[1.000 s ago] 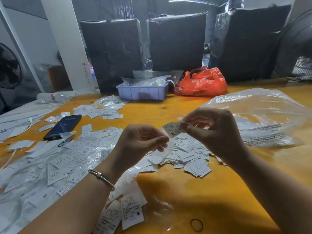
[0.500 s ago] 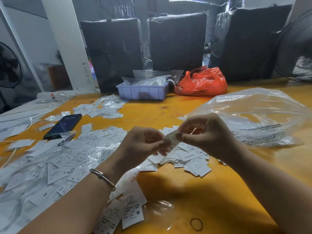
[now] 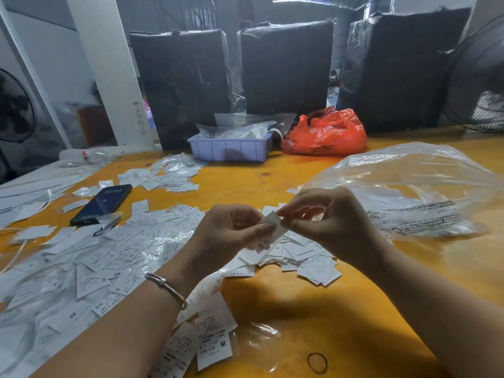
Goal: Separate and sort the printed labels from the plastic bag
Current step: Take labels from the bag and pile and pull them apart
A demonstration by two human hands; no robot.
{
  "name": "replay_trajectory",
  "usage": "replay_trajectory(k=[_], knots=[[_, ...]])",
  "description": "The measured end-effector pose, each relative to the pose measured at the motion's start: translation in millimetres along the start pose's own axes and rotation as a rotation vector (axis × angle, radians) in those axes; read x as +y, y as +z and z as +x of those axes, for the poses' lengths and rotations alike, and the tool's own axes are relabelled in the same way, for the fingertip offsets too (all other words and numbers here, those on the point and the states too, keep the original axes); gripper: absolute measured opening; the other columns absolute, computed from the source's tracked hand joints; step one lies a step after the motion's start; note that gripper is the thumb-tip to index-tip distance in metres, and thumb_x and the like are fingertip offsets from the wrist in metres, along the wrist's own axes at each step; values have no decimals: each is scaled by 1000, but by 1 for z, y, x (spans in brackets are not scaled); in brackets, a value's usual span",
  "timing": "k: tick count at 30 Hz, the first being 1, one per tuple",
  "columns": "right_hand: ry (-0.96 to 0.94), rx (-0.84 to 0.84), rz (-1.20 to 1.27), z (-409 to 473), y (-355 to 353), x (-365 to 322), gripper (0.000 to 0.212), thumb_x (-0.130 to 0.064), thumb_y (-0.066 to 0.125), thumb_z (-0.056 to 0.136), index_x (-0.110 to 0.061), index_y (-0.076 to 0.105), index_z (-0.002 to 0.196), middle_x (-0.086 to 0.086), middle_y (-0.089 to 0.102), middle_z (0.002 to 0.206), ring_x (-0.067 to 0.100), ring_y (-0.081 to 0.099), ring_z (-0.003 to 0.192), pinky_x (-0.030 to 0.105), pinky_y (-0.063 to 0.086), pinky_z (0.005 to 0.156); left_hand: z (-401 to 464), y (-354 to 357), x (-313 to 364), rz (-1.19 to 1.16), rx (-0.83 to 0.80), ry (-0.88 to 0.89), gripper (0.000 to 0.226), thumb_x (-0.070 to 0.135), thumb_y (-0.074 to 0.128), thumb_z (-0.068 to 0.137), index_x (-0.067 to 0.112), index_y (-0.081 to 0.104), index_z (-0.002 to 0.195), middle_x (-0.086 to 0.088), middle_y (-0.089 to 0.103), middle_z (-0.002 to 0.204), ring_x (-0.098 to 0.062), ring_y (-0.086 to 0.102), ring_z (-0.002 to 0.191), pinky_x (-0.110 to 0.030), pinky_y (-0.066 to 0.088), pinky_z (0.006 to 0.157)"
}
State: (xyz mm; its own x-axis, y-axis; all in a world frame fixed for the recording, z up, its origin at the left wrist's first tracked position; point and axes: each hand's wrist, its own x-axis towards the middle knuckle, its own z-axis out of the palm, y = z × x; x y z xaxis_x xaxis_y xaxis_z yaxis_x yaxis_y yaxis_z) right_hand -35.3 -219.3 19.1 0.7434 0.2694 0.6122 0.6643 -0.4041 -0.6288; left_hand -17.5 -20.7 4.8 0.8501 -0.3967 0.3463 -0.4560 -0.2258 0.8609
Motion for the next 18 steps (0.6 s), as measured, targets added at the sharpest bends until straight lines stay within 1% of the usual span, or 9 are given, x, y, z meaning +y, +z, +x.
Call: replay_trajectory(k=[3,5,7,10,11,14,16,18], knots=[[15,-49,25,-1,1,0,13,0,75,75,-6,76,86,4,71,79,8,65,68,16,51,60,0,0,-1,-6,-7,-9,30,27,70,74,0,74,87,-6,73,77,-13,69,71,-22,55,63],[31,-74,36,-1,2,0,11,-3,74,77,-9,77,86,3,70,80,7,65,70,16,50,61,0,0,0,0,-10,-7,29,27,70,74,2,74,87,-5,73,78,-11,69,73,-20,54,64],[61,-85,66,-1,3,0,10,-6,74,78,-11,77,86,2,70,82,11,65,73,22,52,62,0,0,-1,3,-7,-8,28,26,70,75,2,75,87,-3,74,78,-10,70,75,-20,53,65],[119,-101,131,-1,4,2,10,-6,72,79,-12,78,86,5,69,85,19,64,80,36,52,68,0,0,0,-3,-5,-11,27,25,70,74,2,74,87,1,73,76,-8,70,74,-18,52,64],[135,-107,156,-1,5,3,10,-7,72,80,-12,78,86,6,69,85,21,64,82,39,51,69,0,0,0,-2,-4,-12,27,25,70,74,2,74,87,1,74,77,-8,70,74,-18,52,64],[187,-117,248,-2,6,5,11,-7,71,81,-13,78,86,8,68,87,25,61,84,34,45,66,0,1,0,-13,11,-11,27,26,70,72,3,74,86,1,74,76,-7,69,73,-19,54,66],[228,-126,283,-2,6,6,11,-8,70,81,-14,79,86,8,69,86,22,60,82,28,44,68,0,1,0,-32,16,-12,28,24,70,70,1,73,86,0,74,75,-7,69,73,-19,54,67],[261,-157,305,-3,7,6,12,-8,69,82,-13,78,88,10,70,86,18,58,79,26,44,67,-1,1,0,-33,12,-10,28,21,71,70,-1,73,87,-4,74,78,-10,69,75,-21,56,69]])
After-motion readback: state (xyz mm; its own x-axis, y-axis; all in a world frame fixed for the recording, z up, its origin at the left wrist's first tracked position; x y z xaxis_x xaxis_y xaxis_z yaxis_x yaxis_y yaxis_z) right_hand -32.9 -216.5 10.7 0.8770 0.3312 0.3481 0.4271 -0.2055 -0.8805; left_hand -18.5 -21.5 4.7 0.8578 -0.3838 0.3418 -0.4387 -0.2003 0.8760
